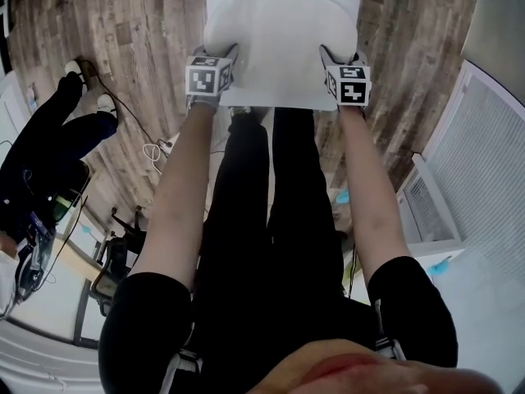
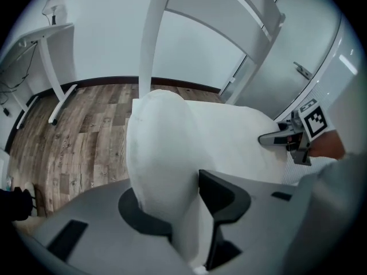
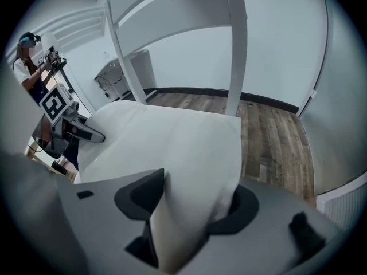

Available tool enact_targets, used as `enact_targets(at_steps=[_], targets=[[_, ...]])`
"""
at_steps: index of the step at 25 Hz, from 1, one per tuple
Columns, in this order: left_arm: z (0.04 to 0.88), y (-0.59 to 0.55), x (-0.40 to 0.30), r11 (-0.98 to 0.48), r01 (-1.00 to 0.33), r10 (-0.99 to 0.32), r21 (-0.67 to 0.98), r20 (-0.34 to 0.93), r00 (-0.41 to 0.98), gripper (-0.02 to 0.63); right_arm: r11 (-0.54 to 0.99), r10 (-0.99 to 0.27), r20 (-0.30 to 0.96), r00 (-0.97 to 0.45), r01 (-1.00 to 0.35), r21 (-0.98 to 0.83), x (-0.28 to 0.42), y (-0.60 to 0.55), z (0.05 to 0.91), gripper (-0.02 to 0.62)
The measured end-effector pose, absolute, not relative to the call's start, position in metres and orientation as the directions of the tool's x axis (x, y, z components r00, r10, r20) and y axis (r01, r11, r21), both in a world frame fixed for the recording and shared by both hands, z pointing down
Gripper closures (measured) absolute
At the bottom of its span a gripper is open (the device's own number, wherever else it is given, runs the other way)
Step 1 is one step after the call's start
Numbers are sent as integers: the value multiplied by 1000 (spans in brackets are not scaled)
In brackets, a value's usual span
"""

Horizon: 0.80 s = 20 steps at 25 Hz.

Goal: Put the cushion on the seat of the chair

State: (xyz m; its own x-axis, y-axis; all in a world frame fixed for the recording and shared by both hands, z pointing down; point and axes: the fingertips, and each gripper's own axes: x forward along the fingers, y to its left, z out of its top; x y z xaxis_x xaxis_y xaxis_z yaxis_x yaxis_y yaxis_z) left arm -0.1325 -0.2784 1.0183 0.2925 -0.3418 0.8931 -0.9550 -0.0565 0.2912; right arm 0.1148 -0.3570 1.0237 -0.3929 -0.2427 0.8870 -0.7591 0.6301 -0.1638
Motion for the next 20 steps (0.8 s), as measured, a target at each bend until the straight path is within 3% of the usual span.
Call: enact_targets(at_steps=[11, 20], targets=[[1023, -268, -160, 101, -973, -311, 206, 936, 166, 237, 585, -223, 914, -339, -796, -153, 129, -369, 1033, 284], [1008, -262, -180, 155, -966, -352, 205, 925, 140, 222, 485, -275, 889, -366, -851, -200, 144, -376, 1011, 259]])
